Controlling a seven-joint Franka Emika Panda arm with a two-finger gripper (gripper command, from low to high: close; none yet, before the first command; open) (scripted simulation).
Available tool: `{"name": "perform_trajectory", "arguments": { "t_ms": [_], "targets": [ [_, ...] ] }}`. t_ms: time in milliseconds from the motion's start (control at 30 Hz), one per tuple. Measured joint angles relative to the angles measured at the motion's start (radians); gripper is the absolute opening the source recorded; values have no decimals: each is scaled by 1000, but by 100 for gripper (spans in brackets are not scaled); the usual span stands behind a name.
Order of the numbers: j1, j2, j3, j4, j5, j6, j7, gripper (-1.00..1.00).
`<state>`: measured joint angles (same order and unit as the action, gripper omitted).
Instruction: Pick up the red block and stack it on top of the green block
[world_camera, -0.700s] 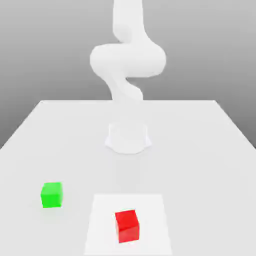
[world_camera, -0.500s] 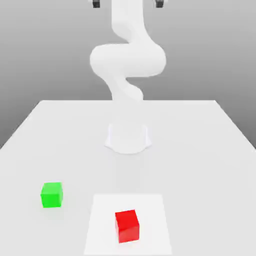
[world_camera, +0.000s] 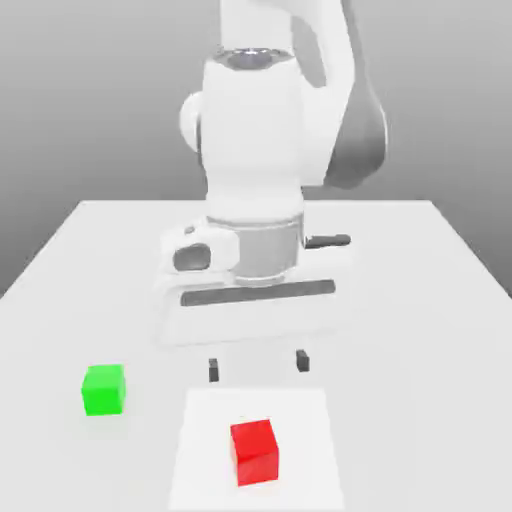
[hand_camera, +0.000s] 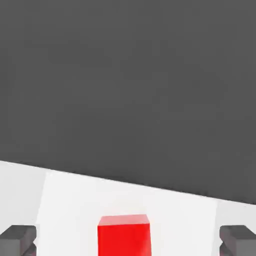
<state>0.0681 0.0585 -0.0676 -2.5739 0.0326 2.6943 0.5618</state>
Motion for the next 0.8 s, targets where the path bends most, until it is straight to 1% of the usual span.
{"name": "perform_trajectory", "arguments": {
  "t_ms": [67, 200, 233, 467, 667, 800],
  "targets": [
    [0, 72, -1, -15, -5, 40, -10, 0],
    [-12, 217, 15, -1, 15, 156, -29, 0],
    [-15, 253, 19, 4, 23, 186, -35, -100],
    [-17, 262, 22, 5, 23, 193, -35, -100],
    [-14, 83, -2, -25, -16, 46, -22, -100],
    [-99, 9, -63, -61, -76, 16, -109, -100]
  ]
}}
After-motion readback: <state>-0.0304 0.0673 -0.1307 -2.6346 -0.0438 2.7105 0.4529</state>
